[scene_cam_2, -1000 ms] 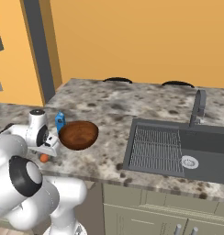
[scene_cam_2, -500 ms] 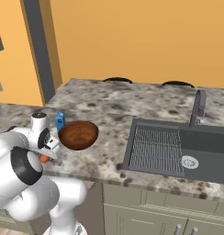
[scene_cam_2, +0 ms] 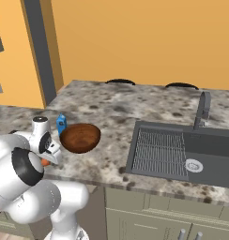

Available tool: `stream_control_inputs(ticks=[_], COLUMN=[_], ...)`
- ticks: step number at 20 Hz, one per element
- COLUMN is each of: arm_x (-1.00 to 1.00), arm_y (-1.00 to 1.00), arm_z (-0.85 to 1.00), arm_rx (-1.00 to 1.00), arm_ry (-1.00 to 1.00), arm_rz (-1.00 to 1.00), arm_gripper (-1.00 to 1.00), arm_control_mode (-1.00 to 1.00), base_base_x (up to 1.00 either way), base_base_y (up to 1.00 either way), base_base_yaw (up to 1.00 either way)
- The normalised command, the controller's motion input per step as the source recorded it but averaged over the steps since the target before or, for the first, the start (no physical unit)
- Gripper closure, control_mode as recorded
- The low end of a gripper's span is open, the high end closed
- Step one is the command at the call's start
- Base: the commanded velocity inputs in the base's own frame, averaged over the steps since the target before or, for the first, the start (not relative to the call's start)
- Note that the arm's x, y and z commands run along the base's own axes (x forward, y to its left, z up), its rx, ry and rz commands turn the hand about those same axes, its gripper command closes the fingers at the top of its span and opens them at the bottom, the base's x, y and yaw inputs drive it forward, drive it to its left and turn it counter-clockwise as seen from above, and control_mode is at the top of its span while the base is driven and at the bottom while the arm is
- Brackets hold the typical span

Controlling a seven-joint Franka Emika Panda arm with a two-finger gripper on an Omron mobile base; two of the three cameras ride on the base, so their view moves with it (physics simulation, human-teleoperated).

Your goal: Gather the eggs and milk located in the vicinity of the sink area and place them right next to the bowl.

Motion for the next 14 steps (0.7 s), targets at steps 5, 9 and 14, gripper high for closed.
stream_control_inputs(ticks=[5, 9, 14], arm_x=[0.0, -0.02, -0.09], arm_y=[0.0, 0.0, 0.0], arm_z=[0.0, 0.02, 0.07], arm_rx=[0.0, 0.0, -0.03], arm_ry=[0.0, 0.0, -0.15], arm_rz=[0.0, 0.0, 0.0], arm_gripper=[1.0, 1.0, 1.0], arm_control_mode=[-1.0, -1.0, -1.0], base_base_x=[0.0, 0.0, 0.0], base_base_y=[0.0, 0.0, 0.0], base_base_yaw=[0.0, 0.0, 0.0])
